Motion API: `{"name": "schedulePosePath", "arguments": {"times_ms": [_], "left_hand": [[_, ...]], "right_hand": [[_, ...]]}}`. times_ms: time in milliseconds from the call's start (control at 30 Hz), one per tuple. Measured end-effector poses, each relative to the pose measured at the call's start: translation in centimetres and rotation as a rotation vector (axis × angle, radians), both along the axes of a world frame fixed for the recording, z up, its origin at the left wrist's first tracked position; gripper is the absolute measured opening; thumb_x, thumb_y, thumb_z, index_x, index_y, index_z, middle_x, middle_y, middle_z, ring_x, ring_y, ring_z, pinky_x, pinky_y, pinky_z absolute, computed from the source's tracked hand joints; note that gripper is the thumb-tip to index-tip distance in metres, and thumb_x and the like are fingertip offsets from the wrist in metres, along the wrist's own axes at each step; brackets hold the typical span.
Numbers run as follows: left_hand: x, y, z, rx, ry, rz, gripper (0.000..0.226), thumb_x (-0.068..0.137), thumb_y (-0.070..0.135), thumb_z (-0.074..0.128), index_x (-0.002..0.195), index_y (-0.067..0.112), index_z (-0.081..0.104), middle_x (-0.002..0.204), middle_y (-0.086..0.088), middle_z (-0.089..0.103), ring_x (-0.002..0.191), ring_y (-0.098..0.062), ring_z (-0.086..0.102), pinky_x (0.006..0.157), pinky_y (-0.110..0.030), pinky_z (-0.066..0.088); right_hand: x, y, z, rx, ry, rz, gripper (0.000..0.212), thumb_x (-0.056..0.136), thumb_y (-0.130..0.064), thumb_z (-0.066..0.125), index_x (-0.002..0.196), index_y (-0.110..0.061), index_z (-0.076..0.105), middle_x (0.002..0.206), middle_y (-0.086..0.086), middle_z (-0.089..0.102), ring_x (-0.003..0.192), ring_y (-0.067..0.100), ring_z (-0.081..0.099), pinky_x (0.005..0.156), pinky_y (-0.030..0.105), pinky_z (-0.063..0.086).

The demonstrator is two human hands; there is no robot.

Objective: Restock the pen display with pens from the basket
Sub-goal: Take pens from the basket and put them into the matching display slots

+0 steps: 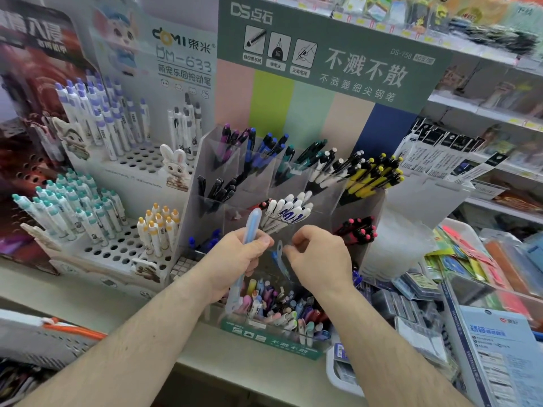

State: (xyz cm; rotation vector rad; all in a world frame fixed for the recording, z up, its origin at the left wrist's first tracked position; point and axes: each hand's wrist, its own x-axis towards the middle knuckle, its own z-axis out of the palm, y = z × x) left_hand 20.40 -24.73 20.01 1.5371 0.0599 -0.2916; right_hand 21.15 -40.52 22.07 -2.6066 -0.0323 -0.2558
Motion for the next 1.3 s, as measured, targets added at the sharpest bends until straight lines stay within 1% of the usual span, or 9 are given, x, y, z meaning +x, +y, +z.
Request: {"name": "schedulePosePath", "arguments": {"times_ms": [100,233,367,433,633,833,967,1167,1300], "left_hand": [[-0.5,-0.2,1.0,0.272,-0.069,-0.017,0.01,0.099,0.025,0.053,0.108,0.023,0.057,0.084,0.005,0.055,0.073,-0.009,0.05,0.071,-0.025,0.043],[-1.4,-1.0,2.6,0.348,-0.099,-0.146,0.034,0.095,0.012,0.05,0.117,0.034,0.038,0.101,0.002,0.058,0.066,-0.008,0.052,0.058,-0.022,0.043],[-1.5,-1.5,3.2,0.382,-0.108,-0.253,0.041,0.093,0.008,0.049,0.124,0.034,0.042,0.108,0.002,0.061,0.075,-0.01,0.06,0.065,-0.025,0.051],[-1.3,-0.9,3.1,0.234,-0.075,-0.275,0.033,0.097,0.009,0.05,0.123,0.027,0.054,0.104,0.0,0.065,0.085,-0.015,0.062,0.078,-0.033,0.056],[-0.8,-0.4,3.3,-0.31,-0.04,-0.154,0.028,0.083,0.011,0.061,0.11,0.006,0.063,0.086,-0.006,0.067,0.076,-0.016,0.067,0.07,-0.032,0.058],[0.1,-0.5,3.8,-0.847,-0.021,0.168,0.021,0.082,0.011,0.056,0.102,0.004,0.058,0.093,-0.01,0.072,0.089,-0.022,0.072,0.078,-0.037,0.061],[0.2,-0.5,3.4,-0.911,0.008,0.287,0.017,0.094,0.007,0.05,0.11,0.007,0.057,0.096,-0.005,0.075,0.081,-0.017,0.074,0.067,-0.031,0.061],[-0.4,-1.1,2.9,-0.873,0.042,0.291,0.021,0.085,0.015,0.059,0.104,0.006,0.06,0.091,-0.01,0.075,0.078,-0.019,0.073,0.073,-0.031,0.061],[-0.1,-0.5,2.3,-0.868,0.079,0.424,0.018,0.1,0.026,0.049,0.105,0.013,0.061,0.072,-0.001,0.072,0.067,-0.012,0.071,0.058,-0.024,0.059]], "right_hand": [[-0.4,-0.1,1.5,0.211,-0.094,-0.009,0.017,0.085,-0.037,0.072,0.085,-0.021,0.072,0.076,-0.014,0.067,0.075,0.007,0.062,0.071,0.027,0.052],[-1.0,0.9,3.0,0.461,-0.011,0.027,0.021,0.081,-0.044,0.077,0.076,-0.025,0.07,0.067,-0.01,0.067,0.063,0.002,0.061,0.059,0.018,0.049],[-0.8,0.5,2.7,0.542,0.034,0.029,0.014,0.088,-0.025,0.073,0.074,-0.023,0.071,0.065,-0.002,0.07,0.063,0.015,0.067,0.063,0.035,0.056],[-0.7,-0.4,3.1,0.636,0.044,0.016,0.011,0.09,-0.02,0.071,0.079,-0.021,0.074,0.066,0.001,0.07,0.059,0.013,0.066,0.057,0.029,0.054],[-1.2,-1.2,4.9,0.844,0.145,0.068,0.009,0.095,-0.024,0.066,0.092,-0.017,0.072,0.07,0.001,0.07,0.057,0.01,0.059,0.055,0.023,0.05],[-2.1,-2.5,5.7,0.688,0.253,0.189,0.01,0.096,-0.019,0.065,0.091,-0.017,0.074,0.07,-0.003,0.072,0.062,0.009,0.064,0.061,0.025,0.052],[-1.9,-2.8,5.6,0.872,0.229,0.103,0.012,0.096,-0.006,0.062,0.093,-0.01,0.073,0.075,0.007,0.073,0.063,0.016,0.066,0.06,0.029,0.056],[-2.0,-1.3,5.2,1.292,0.252,0.026,0.007,0.091,-0.004,0.064,0.089,-0.005,0.071,0.068,0.007,0.068,0.059,0.013,0.065,0.053,0.02,0.055],[-1.8,-1.9,5.6,1.314,0.169,-0.043,0.013,0.091,-0.004,0.064,0.082,-0.007,0.072,0.066,0.006,0.067,0.055,0.011,0.062,0.05,0.018,0.054]]}}
